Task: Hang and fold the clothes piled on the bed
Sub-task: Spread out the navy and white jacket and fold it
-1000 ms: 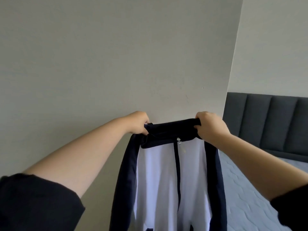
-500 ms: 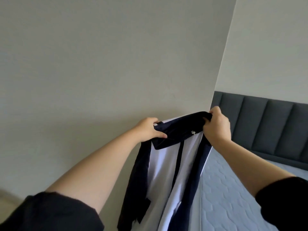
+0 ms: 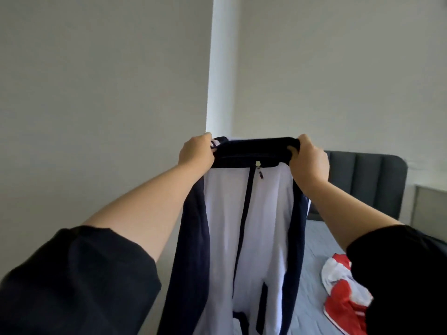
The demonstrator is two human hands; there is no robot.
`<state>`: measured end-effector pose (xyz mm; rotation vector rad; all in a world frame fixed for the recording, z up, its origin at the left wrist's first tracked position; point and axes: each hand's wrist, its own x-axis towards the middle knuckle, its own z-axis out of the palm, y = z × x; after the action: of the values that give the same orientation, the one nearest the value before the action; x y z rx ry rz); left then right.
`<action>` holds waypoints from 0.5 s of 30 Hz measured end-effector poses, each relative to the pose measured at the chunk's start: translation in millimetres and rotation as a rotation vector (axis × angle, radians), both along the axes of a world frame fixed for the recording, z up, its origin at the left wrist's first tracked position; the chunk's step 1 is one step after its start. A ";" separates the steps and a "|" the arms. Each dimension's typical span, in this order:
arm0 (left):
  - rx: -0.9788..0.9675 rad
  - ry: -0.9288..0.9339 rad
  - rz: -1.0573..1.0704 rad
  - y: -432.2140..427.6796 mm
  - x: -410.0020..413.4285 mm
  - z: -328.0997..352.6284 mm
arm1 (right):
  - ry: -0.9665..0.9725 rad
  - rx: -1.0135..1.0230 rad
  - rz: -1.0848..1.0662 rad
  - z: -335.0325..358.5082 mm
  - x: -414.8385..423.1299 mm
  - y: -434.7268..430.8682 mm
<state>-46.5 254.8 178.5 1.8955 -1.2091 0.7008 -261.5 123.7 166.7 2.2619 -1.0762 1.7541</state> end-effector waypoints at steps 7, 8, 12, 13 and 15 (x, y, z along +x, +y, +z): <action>0.072 -0.613 0.030 -0.3 -65.0 13.6 | -0.008 -0.153 -0.216 1.0 -99.0 -0.9; 0.078 -0.587 0.009 -5.5 -72.8 6.7 | -0.005 -0.159 -0.226 -5.8 -107.4 -3.0; 0.208 -0.350 -0.066 -39.1 -104.6 -48.6 | 0.095 -0.055 -0.267 -57.6 -128.7 -20.9; 0.259 -0.290 -0.061 -50.2 -110.9 -68.1 | 0.124 0.014 -0.271 -75.7 -130.7 -27.9; 0.384 -0.189 -0.029 -71.7 -118.6 -110.5 | 0.154 0.194 -0.251 -114.4 -131.8 -41.3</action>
<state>-165.2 183.2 68.1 2.1522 -1.5781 0.6802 -393.4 82.3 52.3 2.2038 -1.4771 1.4111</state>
